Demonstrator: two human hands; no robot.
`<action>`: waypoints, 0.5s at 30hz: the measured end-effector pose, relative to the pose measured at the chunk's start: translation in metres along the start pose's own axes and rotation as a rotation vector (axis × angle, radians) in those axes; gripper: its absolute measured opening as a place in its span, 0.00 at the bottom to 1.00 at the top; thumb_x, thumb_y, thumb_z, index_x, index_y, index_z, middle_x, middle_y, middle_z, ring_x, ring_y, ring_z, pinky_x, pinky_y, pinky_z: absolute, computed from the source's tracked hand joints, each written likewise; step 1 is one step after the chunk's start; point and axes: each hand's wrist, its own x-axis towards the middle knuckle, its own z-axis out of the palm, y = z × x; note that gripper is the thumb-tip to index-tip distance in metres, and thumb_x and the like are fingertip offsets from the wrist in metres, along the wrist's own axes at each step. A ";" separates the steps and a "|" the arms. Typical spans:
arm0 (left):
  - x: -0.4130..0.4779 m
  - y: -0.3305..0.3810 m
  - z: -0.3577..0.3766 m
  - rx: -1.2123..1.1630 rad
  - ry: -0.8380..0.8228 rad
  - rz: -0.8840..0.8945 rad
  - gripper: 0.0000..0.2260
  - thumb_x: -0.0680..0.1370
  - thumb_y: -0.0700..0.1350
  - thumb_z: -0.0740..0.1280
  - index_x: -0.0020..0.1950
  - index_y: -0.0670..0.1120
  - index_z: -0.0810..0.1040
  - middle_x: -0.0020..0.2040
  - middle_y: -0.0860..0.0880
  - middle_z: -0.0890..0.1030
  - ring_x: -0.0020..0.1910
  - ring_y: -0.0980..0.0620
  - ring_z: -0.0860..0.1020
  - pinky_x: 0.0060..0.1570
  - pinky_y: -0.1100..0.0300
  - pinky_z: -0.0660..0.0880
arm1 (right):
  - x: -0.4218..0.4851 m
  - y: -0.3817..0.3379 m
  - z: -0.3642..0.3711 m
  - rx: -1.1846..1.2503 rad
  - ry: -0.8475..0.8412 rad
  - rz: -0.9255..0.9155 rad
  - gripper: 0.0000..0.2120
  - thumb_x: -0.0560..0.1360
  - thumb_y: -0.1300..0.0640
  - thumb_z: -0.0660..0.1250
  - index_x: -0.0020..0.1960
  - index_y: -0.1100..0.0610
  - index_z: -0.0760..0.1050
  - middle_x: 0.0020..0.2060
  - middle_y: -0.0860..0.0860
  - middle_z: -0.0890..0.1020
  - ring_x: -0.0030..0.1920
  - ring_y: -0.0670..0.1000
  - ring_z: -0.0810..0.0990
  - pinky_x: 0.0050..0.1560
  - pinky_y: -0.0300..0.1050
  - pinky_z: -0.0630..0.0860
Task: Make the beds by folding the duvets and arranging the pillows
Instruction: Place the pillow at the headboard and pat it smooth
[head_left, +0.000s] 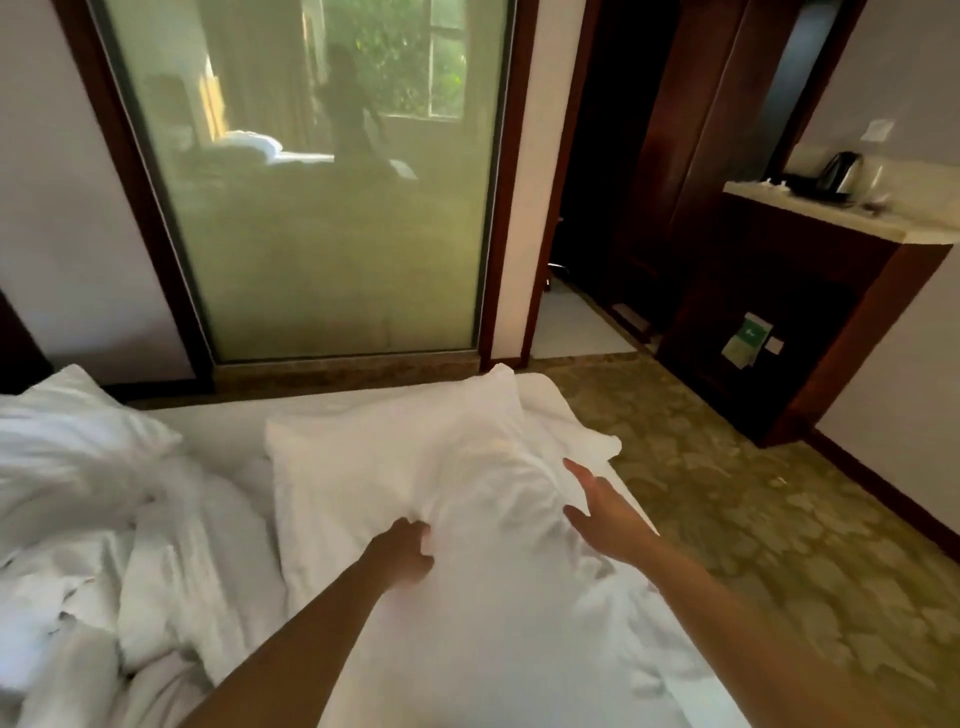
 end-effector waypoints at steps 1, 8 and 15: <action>-0.001 0.001 0.005 -0.004 0.039 -0.011 0.22 0.81 0.49 0.58 0.74 0.49 0.60 0.71 0.46 0.65 0.69 0.48 0.68 0.65 0.61 0.64 | 0.013 0.007 0.004 -0.017 -0.030 -0.035 0.30 0.80 0.50 0.59 0.77 0.47 0.48 0.67 0.56 0.70 0.64 0.55 0.72 0.65 0.45 0.66; -0.005 -0.007 0.021 -0.170 0.285 -0.342 0.32 0.74 0.60 0.65 0.74 0.49 0.61 0.69 0.45 0.62 0.66 0.45 0.69 0.64 0.52 0.69 | 0.080 0.011 0.067 -0.129 -0.303 -0.043 0.45 0.69 0.30 0.63 0.74 0.36 0.38 0.76 0.57 0.42 0.75 0.64 0.49 0.71 0.61 0.53; 0.003 -0.058 0.042 -0.404 0.403 -0.757 0.44 0.66 0.68 0.69 0.76 0.58 0.51 0.73 0.42 0.61 0.71 0.39 0.61 0.69 0.45 0.60 | 0.117 0.022 0.125 -0.158 -0.204 0.060 0.55 0.63 0.33 0.70 0.73 0.37 0.32 0.73 0.61 0.32 0.74 0.68 0.39 0.68 0.72 0.48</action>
